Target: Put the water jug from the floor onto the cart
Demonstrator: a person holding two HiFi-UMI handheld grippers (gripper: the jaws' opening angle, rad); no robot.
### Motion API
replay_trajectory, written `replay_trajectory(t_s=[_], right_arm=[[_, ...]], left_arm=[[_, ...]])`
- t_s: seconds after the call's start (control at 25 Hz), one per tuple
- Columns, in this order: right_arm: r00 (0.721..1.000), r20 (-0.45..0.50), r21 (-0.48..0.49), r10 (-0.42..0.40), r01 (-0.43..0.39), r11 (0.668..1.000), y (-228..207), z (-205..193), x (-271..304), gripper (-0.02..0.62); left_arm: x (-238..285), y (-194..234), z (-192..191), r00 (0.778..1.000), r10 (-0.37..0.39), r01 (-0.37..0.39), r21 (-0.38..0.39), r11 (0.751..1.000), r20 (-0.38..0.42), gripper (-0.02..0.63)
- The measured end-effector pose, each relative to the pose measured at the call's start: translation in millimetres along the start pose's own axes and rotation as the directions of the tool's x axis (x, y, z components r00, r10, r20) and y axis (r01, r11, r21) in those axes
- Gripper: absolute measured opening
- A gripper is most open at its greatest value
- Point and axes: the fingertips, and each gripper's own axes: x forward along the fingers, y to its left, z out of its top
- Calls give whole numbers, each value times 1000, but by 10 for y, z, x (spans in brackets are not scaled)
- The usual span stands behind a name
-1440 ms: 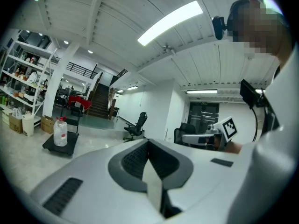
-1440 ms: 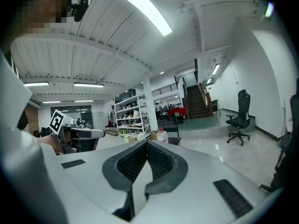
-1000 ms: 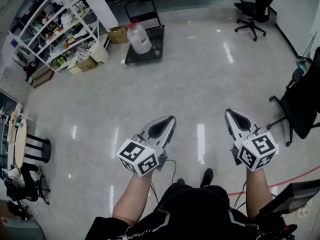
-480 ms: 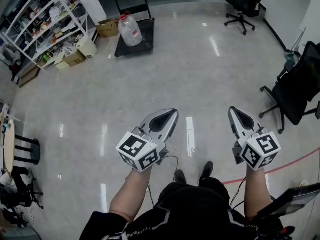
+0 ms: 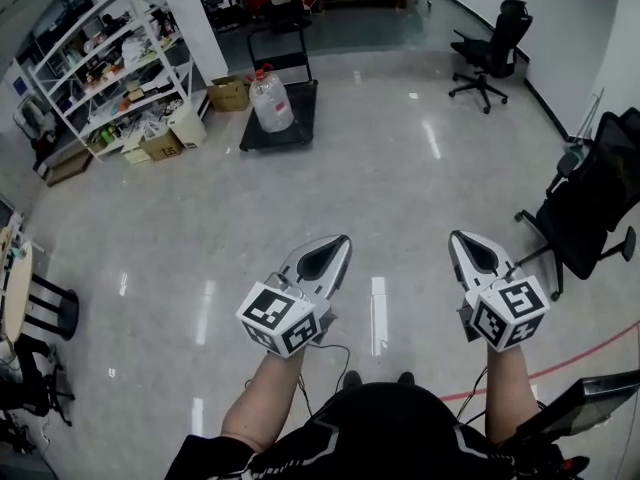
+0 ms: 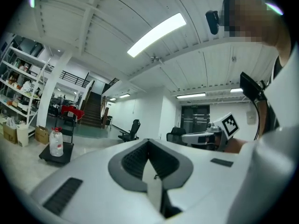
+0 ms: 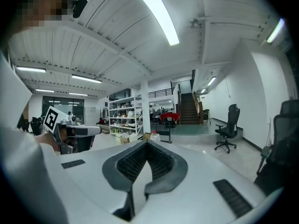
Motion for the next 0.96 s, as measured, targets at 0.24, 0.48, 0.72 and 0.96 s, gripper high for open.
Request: replay_trajectory(t_s=[0.24,0.48,0.72,0.96], right_arm=[[999,20,20,33,-33,999,11,31,-88,3],[998,29,12,58,-58,998,-14,56,-146,3],[998,25,13,57,-57,998,-39,11,-221,3],[997,22,-1,69,-69,998,-111,-24,-231,3]], left_arm=[[-18,-221,59,1000,0,0,20,1000,-3,2],[54,-389,210,1000,-5,4,51,999,20,2],[72,-446,191,1000,2,-3,49,999,18,2],[165,-473,166,1000,2,-3,49,999,24,2]])
